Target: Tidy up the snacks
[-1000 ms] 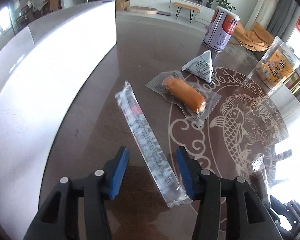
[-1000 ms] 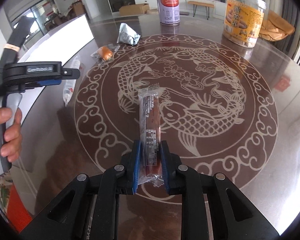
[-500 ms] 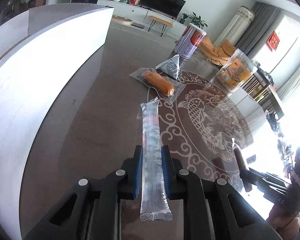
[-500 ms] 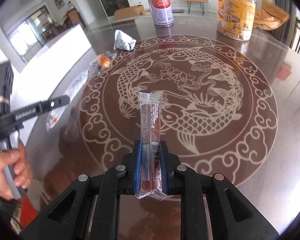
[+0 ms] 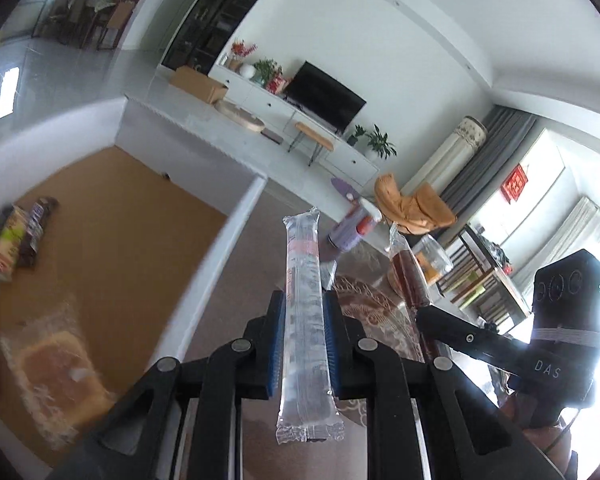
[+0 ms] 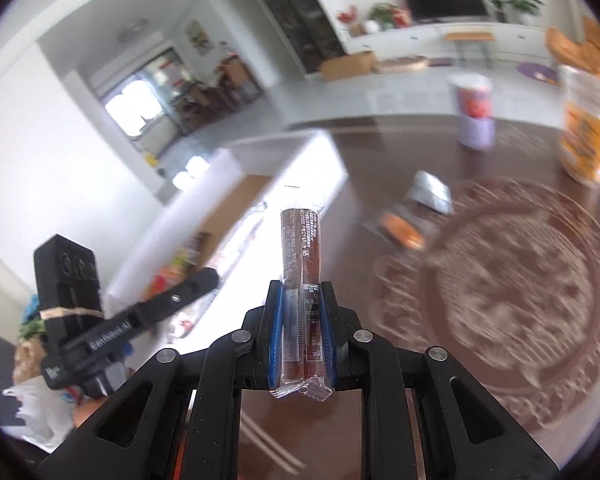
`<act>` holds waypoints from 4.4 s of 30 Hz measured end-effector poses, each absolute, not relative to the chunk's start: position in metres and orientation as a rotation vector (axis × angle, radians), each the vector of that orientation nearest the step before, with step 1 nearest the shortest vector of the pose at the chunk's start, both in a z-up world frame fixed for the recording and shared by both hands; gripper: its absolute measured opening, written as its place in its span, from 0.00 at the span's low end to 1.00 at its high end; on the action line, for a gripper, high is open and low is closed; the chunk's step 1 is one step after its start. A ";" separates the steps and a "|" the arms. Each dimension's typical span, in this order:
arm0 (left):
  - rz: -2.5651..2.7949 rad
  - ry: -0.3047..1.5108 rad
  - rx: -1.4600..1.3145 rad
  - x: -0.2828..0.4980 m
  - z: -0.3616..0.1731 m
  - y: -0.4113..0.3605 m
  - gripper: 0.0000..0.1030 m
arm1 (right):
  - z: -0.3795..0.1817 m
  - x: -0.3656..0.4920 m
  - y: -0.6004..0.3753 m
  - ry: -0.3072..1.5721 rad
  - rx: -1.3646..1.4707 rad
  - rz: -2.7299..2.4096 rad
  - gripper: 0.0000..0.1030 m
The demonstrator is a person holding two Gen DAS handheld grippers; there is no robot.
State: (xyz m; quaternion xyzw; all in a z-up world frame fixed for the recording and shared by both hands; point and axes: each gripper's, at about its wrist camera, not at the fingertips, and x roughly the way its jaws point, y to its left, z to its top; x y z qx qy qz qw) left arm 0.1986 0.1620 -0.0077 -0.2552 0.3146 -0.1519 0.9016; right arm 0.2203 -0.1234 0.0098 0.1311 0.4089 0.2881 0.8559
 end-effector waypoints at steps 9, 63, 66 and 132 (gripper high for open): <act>0.180 0.639 -0.258 0.162 0.020 0.276 0.98 | 0.053 0.244 0.035 0.817 0.258 0.861 0.73; -0.155 0.969 0.077 0.237 -0.160 -0.028 1.00 | -0.139 0.164 -0.300 0.935 0.046 -0.133 0.89; -0.155 0.969 0.077 0.237 -0.160 -0.028 1.00 | -0.139 0.164 -0.300 0.935 0.046 -0.133 0.89; -0.114 1.101 -0.018 0.409 -0.148 -0.077 0.41 | -0.130 0.175 -0.311 0.841 0.136 0.050 0.32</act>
